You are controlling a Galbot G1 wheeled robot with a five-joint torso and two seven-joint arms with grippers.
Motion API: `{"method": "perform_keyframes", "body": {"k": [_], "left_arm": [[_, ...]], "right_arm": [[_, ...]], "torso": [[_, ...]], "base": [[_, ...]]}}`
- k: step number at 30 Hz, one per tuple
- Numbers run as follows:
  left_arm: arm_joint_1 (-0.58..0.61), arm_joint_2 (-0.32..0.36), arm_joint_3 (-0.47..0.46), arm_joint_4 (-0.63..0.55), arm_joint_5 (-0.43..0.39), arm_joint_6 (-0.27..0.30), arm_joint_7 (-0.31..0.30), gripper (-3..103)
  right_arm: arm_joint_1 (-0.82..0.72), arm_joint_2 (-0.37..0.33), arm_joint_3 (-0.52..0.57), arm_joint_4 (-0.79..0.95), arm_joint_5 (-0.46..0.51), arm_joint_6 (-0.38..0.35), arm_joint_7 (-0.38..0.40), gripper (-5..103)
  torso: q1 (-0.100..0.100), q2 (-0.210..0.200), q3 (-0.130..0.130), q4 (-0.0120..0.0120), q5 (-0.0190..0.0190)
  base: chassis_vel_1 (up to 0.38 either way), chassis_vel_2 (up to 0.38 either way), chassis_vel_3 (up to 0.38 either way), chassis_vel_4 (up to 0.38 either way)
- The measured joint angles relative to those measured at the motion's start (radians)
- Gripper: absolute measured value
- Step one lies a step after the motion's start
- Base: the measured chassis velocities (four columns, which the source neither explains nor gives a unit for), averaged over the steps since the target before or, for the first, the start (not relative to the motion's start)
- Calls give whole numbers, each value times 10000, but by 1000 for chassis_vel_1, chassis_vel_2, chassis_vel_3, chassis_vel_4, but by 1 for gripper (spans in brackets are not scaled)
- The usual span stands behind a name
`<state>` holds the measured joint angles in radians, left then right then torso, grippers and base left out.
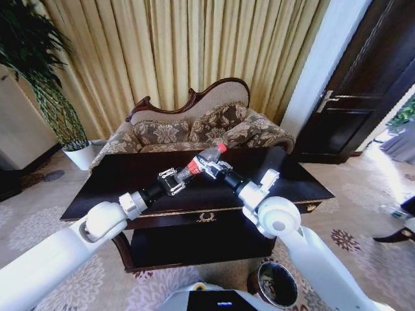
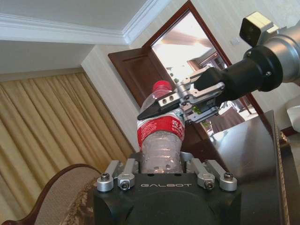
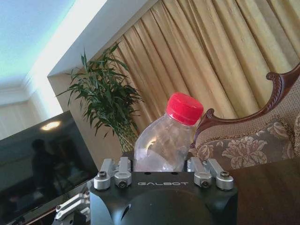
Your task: Move to the front of the table and place the trash on the table into the trash bin.
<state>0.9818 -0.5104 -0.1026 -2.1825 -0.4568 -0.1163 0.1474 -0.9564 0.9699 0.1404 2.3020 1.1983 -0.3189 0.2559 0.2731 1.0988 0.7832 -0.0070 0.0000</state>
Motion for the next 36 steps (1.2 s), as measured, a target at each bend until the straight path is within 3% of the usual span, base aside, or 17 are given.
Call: {"method": "perform_keyframes", "body": {"k": [2, 6, 8, 10, 14, 16, 17, 19, 23, 25, 28, 36], "left_arm": [[11, 0, -28, 7, 5, 17, -43, 45], [474, -17, -393, -163, -277, 252, -243, 67], [591, -13, -499, -220, -370, 311, -290, 67], [1037, -33, -974, -389, -803, 581, -443, 78], [1329, -147, -1486, -464, -1211, 871, -713, 89], [1396, -514, -2137, -589, -1870, 1430, -1674, 98], [1396, -514, -2137, -589, -1870, 1430, -1674, 98], [1398, -818, -2690, -740, -2601, 1858, -2780, 100], [1535, -944, -3165, -821, -3073, 2335, -3488, 100], [1738, -1070, -4020, -723, -3502, 3186, -4586, 100], [1787, -1102, -4455, -595, -3620, 3619, -5107, 100], [2510, -1311, -5894, 112, -3837, 4659, -5449, 100]], "right_arm": [[-34, -7, 5, 12, -11, 0, 3, 44], [-112, -2, 99, -52, -147, 7, 151, 33], [-113, 3, 125, -83, -160, 8, 191, 33], [-99, 64, 273, -269, -270, 19, 423, 33], [-76, 92, 441, -487, -411, 109, 615, 33], [-72, 139, 627, -808, -770, 452, 761, 33], [-72, 139, 627, -808, -770, 452, 761, 33], [-73, 140, 754, -1019, -1523, 628, 842, 33], [-74, 78, 772, -1220, -2381, 691, 968, 33], [-121, -122, 780, -1672, -4119, 887, 1065, 33], [-227, -231, 888, -1870, -4751, 919, 1297, 33], [-613, -867, 1519, -2227, -5597, 837, 1440, 33]], "torso": [[0, 0, 0, 0, 0], [0, 0, 0, -1, -1], [0, 0, 0, 0, -1], [0, 1, 0, 2, 0], [-1, 1, 0, 1, -1], [0, 1, 0, 0, 0], [0, 1, 0, 0, 0], [0, 1, 0, -2, 0], [0, 1, 0, -2, 0], [-1, 1, 0, 3, 0], [0, 0, 0, 0, 0], [-1, 1, 0, -1, 0]], "base": [[0, 0, 0, 0], [0, 0, 0, 0], [0, 0, 0, 0], [0, 0, 0, 0], [0, 0, 0, 0], [0, 0, 0, 0], [0, 0, 0, 0], [0, 0, 0, 0], [0, 0, 0, 0], [0, 0, 0, 0], [0, 0, 0, 0], [0, 0, 0, 0]]}}
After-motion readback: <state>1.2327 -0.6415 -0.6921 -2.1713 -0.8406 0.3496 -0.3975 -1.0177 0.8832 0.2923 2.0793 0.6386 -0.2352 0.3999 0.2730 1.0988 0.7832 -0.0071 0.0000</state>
